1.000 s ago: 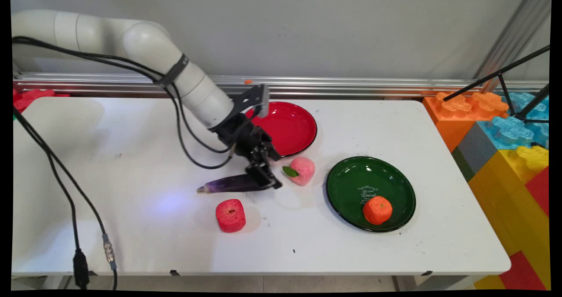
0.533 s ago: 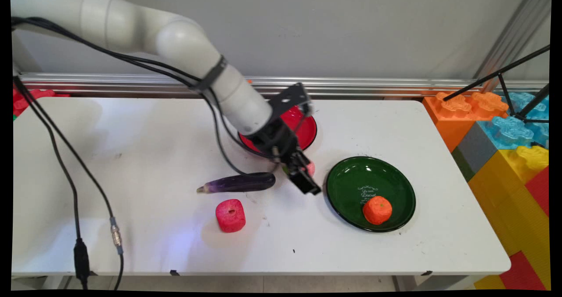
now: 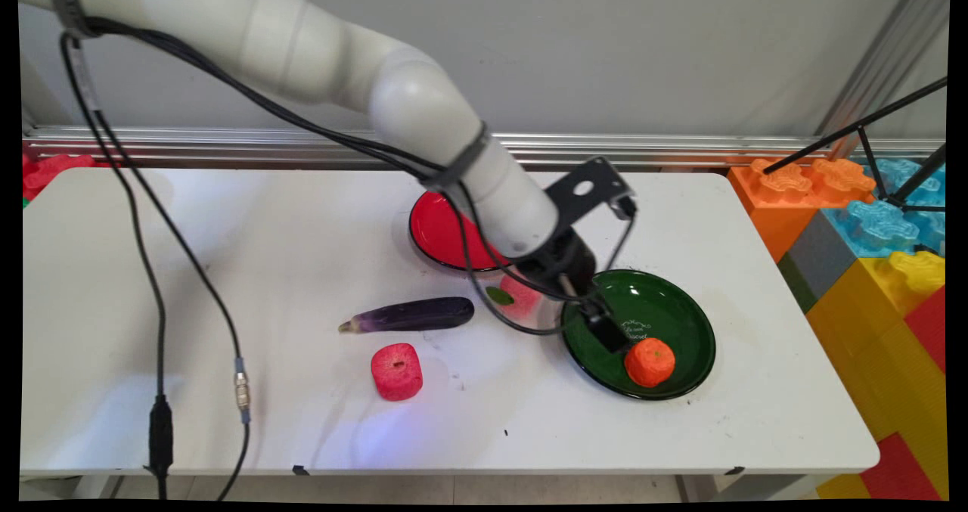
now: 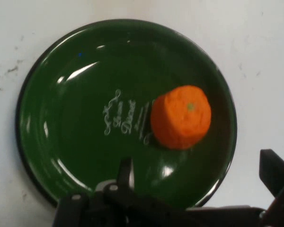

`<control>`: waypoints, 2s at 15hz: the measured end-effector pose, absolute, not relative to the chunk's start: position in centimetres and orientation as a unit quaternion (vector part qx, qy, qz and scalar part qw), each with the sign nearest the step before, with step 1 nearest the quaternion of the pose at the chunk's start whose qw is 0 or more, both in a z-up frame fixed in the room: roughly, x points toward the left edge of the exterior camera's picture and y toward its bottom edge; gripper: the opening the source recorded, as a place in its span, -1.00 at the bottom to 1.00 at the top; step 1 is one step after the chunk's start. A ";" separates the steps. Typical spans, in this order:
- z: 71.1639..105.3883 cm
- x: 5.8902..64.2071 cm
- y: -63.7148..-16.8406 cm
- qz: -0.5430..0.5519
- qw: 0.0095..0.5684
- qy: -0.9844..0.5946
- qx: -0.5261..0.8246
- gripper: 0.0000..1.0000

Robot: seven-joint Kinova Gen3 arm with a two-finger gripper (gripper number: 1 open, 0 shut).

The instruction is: Pick up the mandarin from the green plate, then place the picked object on the table

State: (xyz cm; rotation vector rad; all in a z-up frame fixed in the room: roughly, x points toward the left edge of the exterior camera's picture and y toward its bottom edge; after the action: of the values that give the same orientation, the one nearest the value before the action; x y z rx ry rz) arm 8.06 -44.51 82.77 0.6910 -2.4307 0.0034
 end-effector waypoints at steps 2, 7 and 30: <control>82.3 6.3 -44.5 0.004 0.300 -0.917 0.262 1.00; 80.8 3.8 -44.4 0.010 0.291 -0.920 0.262 1.00; 75.0 0.0 -44.7 0.036 0.291 -0.915 0.278 -1.00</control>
State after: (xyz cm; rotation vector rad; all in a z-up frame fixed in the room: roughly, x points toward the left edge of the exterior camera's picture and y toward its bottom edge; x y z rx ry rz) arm 0.03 -44.75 74.99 0.7409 -2.4402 0.0973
